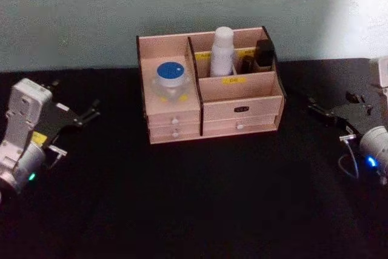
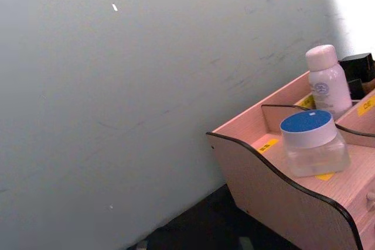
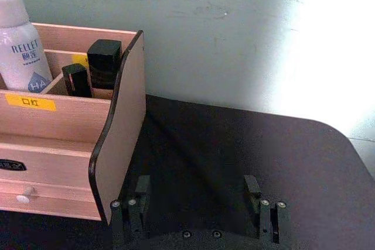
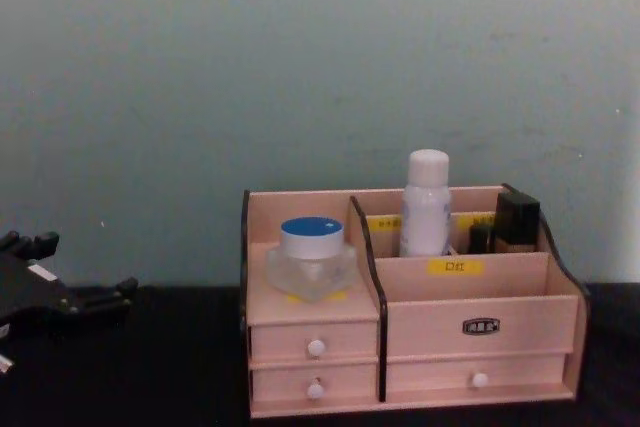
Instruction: Pick up the facial cleanser and watermelon frost from the table and place them into the tiered storage box.
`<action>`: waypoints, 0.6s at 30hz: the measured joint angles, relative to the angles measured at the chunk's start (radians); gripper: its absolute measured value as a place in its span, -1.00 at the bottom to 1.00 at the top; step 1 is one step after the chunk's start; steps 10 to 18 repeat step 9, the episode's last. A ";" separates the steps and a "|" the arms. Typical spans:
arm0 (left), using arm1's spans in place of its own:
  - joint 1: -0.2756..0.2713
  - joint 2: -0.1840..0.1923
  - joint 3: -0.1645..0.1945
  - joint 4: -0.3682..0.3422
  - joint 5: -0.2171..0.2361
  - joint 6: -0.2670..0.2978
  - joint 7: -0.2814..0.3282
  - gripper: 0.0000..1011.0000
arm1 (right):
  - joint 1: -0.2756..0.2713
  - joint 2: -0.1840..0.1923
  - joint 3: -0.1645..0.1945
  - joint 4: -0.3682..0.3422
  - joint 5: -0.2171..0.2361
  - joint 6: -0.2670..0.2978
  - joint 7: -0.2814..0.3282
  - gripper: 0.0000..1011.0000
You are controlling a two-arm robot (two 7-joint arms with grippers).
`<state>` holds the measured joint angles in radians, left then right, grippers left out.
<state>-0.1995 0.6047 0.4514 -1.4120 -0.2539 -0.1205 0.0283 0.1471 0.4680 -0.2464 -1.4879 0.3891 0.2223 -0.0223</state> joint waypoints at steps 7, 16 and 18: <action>0.000 0.000 0.000 0.000 0.000 0.000 0.000 0.98 | 0.000 0.000 0.000 0.000 0.000 0.000 0.000 0.98; 0.000 0.000 0.000 0.000 0.000 0.000 0.000 0.98 | 0.000 0.000 0.000 0.000 0.000 0.000 0.000 0.98; 0.000 0.000 0.000 0.000 0.000 0.000 0.000 0.98 | 0.000 0.000 0.000 0.000 0.000 0.000 0.000 0.98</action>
